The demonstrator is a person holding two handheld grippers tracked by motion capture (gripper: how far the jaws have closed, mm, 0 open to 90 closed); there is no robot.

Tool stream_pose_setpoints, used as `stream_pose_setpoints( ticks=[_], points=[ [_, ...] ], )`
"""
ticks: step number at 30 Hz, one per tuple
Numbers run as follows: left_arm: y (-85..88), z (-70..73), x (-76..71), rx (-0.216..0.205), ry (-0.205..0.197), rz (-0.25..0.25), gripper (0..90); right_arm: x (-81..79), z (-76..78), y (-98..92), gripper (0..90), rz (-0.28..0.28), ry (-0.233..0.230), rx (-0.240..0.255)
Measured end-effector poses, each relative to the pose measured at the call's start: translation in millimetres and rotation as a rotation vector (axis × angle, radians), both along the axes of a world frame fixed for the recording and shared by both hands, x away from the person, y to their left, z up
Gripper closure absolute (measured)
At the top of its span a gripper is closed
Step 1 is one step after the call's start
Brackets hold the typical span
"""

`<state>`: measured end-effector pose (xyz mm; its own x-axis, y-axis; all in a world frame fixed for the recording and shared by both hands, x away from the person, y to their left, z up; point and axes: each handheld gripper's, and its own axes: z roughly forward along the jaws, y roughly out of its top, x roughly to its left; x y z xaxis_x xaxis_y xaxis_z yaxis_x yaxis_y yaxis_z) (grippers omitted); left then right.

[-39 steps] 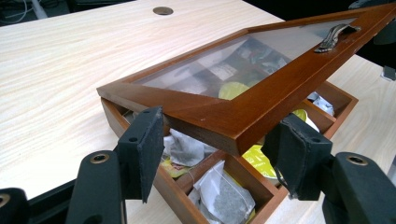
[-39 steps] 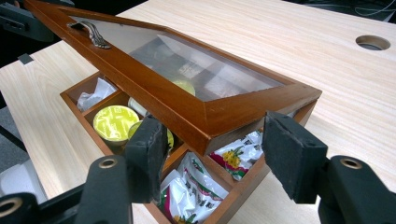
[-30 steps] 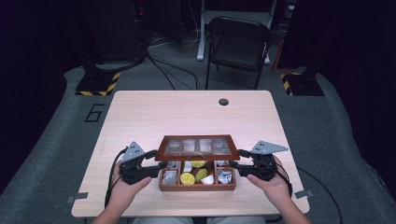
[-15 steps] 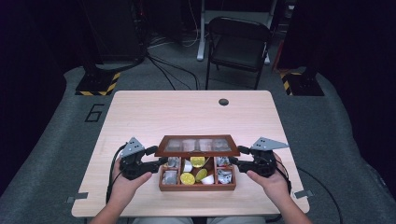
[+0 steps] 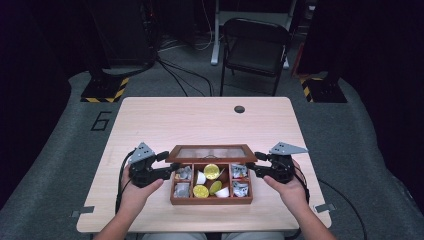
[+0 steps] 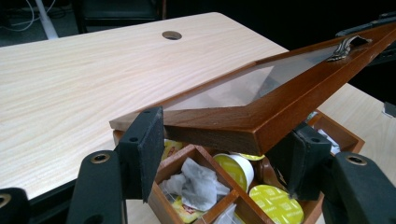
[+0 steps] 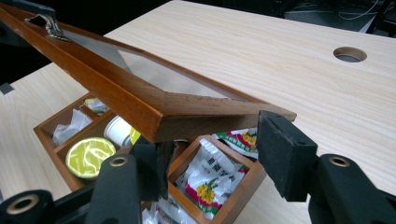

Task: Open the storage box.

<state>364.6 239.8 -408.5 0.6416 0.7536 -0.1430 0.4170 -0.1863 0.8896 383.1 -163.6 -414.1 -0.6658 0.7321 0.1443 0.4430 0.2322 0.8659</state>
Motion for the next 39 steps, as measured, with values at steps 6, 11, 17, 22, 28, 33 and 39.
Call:
stream_pose_setpoints(
  ticks=[6, 11, 17, 22, 28, 33, 39],
  points=[
    [0.6, 1.7, 5.5, -0.007, -0.011, 0.009, 39.5, 6.7, 3.7, 4.0, 47.9, -0.015, -0.014, 0.02],
    [1.7, 1.5, 10.3, -0.007, -0.013, 0.02, 40.3, 12.6, 5.6, 1.9, 47.9, -0.027, 0.015, 0.07],
    [1.7, -2.6, 16.0, 0.004, -0.006, 0.036, 40.3, 16.2, 7.8, 1.8, 48.6, -0.024, 0.019, 0.072],
    [0.8, -8.1, 21.1, 0.015, 0.004, 0.046, 40.3, 17.3, 9.4, 2.3, 48.7, -0.023, 0.014, 0.059],
    [0.3, -13.0, 26.9, 0.027, 0.009, 0.055, 41.3, 18.8, 10.4, 2.6, 48.6, -0.024, 0.012, 0.057],
    [-2.2, -15.6, 32.1, 0.036, 0.009, 0.064, 42.9, 20.5, 11.2, 3.3, 48.4, -0.027, 0.01, 0.053],
    [-4.4, -16.1, 34.9, 0.034, -0.009, 0.078, 47.5, 22.2, 11.0, 3.5, 48.2, -0.029, 0.01, 0.063]
  ],
)
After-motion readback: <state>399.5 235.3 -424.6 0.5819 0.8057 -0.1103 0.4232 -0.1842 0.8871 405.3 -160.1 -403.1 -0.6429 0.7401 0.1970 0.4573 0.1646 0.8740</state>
